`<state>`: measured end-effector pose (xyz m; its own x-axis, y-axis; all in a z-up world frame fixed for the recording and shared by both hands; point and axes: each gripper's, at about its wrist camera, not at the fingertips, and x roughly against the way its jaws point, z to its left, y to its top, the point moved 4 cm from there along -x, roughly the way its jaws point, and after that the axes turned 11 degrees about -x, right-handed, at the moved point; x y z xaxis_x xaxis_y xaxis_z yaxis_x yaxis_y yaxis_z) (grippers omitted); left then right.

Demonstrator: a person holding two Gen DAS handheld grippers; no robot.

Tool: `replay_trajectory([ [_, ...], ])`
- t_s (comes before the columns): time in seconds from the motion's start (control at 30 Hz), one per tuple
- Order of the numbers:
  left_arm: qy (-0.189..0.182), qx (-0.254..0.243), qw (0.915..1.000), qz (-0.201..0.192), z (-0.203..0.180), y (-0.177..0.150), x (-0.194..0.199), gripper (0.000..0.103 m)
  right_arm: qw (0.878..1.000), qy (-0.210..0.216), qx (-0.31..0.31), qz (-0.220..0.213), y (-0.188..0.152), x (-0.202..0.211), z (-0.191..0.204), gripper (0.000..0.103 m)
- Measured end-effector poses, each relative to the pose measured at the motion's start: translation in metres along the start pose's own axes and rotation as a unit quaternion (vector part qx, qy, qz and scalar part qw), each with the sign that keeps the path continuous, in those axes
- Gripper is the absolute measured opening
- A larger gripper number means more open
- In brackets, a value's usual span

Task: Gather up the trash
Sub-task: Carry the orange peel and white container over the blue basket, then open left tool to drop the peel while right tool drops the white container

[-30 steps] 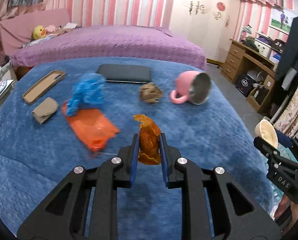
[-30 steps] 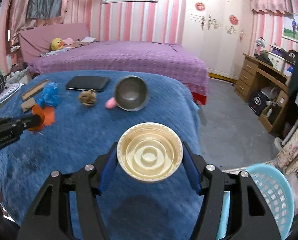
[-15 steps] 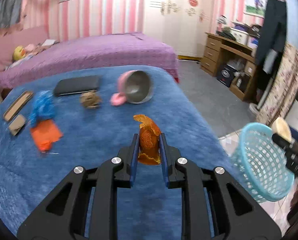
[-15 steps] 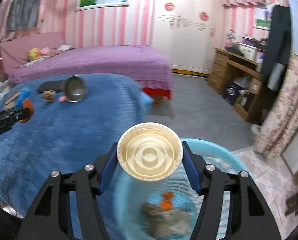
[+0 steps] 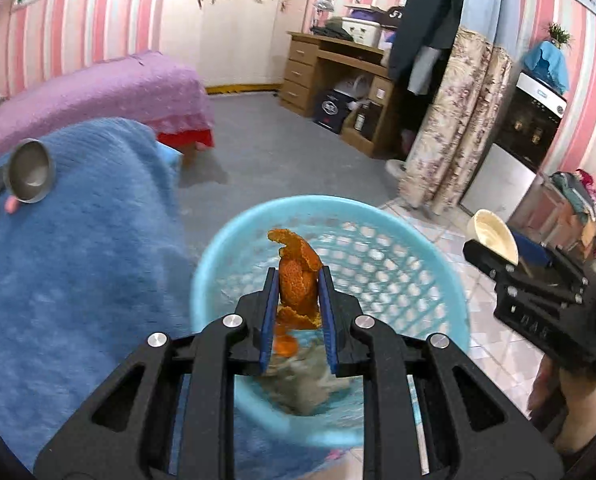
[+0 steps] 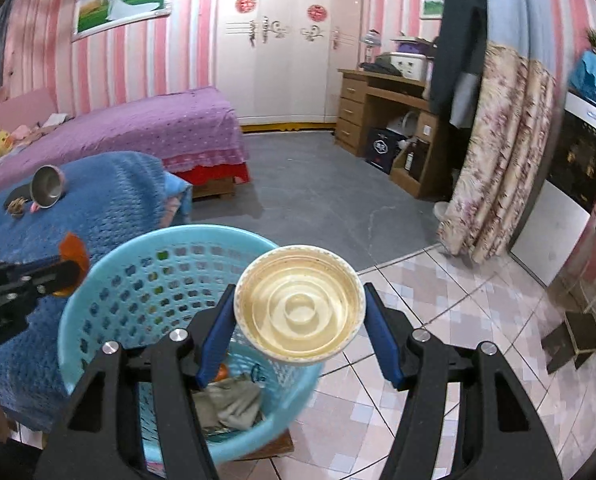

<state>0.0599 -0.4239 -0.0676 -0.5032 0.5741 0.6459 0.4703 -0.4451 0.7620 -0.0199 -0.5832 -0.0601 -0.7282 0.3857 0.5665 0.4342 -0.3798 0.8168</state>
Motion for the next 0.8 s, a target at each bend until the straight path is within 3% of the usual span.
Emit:
replay_trajectory([
  [0.23, -0.010, -0.006, 0.9993, 0.035, -0.006, -0.006, -0.037, 0.022, 1.000, 0.004, -0.016, 0.002, -0.005, -0.006, -0.004, 0.061],
  [0.3, 0.001, -0.002, 0.9993, 0.037, -0.001, -0.007, -0.040, 0.040, 1.000, 0.005, -0.017, 0.003, -0.008, -0.008, -0.003, 0.061],
  [0.37, 0.009, 0.010, 0.9994, 0.032, 0.006, -0.006, -0.037, 0.077, 1.000, 0.005, -0.014, 0.003, -0.010, -0.010, -0.001, 0.061],
  [0.4, 0.019, 0.016, 0.9994, 0.025, 0.011, -0.005, -0.033, 0.082, 1.000, 0.005, -0.013, 0.002, -0.010, -0.010, 0.000, 0.061],
  [0.63, 0.053, 0.012, 0.9985, 0.009, 0.037, 0.000, -0.015, 0.091, 1.000, 0.005, -0.012, -0.002, -0.010, -0.011, 0.005, 0.061],
  [0.8, 0.072, 0.019, 0.9972, 0.010, 0.059, -0.003, -0.004, 0.092, 1.000, 0.008, -0.018, -0.002, -0.012, -0.014, 0.013, 0.061],
])
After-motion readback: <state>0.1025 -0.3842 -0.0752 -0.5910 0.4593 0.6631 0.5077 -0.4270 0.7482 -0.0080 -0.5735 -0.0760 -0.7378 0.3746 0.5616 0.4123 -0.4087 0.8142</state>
